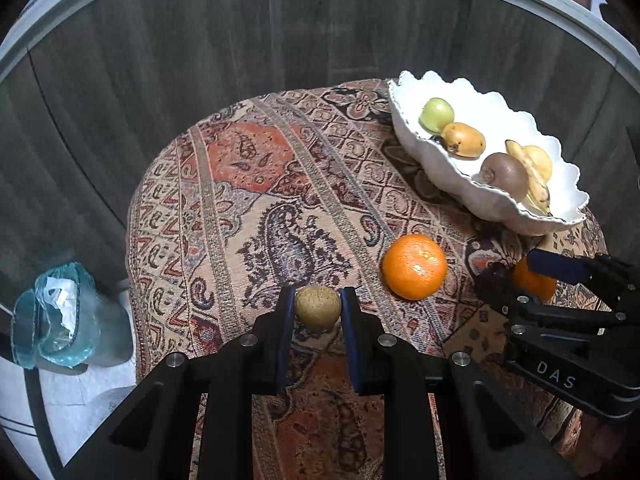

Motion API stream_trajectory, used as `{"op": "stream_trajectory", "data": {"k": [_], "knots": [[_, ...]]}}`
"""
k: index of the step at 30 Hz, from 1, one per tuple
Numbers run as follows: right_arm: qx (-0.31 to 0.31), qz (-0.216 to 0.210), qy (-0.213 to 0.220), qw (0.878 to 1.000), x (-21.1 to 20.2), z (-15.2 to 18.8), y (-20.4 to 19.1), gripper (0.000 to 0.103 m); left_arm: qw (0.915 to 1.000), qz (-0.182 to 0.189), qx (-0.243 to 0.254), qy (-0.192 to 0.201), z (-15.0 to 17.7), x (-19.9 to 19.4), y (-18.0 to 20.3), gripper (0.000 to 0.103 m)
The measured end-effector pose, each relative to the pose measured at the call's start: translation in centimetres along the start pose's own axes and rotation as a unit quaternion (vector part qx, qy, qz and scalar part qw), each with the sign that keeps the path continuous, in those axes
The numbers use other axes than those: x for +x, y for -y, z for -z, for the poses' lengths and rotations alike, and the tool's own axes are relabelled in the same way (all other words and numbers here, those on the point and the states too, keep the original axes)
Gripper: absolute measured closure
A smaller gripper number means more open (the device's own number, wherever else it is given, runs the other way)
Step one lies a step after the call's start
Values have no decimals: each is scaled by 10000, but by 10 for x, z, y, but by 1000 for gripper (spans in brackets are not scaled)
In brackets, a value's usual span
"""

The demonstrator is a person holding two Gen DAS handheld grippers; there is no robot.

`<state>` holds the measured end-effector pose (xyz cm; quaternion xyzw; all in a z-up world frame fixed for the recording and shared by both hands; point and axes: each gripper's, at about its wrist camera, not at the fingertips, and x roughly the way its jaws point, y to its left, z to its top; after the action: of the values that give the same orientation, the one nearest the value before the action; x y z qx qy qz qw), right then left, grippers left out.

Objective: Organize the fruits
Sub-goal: 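Grasp the small tan round fruit with the left tool while the right tool grasps a dark plum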

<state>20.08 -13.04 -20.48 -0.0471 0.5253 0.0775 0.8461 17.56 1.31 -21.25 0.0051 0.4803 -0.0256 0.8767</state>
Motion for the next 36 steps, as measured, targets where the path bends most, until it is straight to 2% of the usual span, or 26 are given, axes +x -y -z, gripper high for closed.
{"op": "stream_trajectory", "data": {"k": [6, 14, 24, 27, 29, 36], "knots": [[-314, 248, -283, 9988, 9, -9, -9, 52, 9999, 92, -105, -62, -1, 4, -5, 80], [-807, 475, -946, 9911, 32, -11, -18, 57, 9997, 156, -179, -100, -2, 7, -8, 80], [-703, 442, -909, 9924, 36, -13, -8, 62, 9996, 220, -135, -105, -2, 8, -3, 80], [-699, 410, -895, 9927, 40, -15, -7, 67, 9996, 226, -136, -124, -1, 9, -3, 80], [-710, 416, -877, 9927, 41, -15, -8, 75, 9996, 225, -124, -122, -1, 9, -3, 80], [-621, 325, -786, 9944, 33, -7, -9, 76, 9996, 246, -90, -114, -1, 7, -1, 80]]}}
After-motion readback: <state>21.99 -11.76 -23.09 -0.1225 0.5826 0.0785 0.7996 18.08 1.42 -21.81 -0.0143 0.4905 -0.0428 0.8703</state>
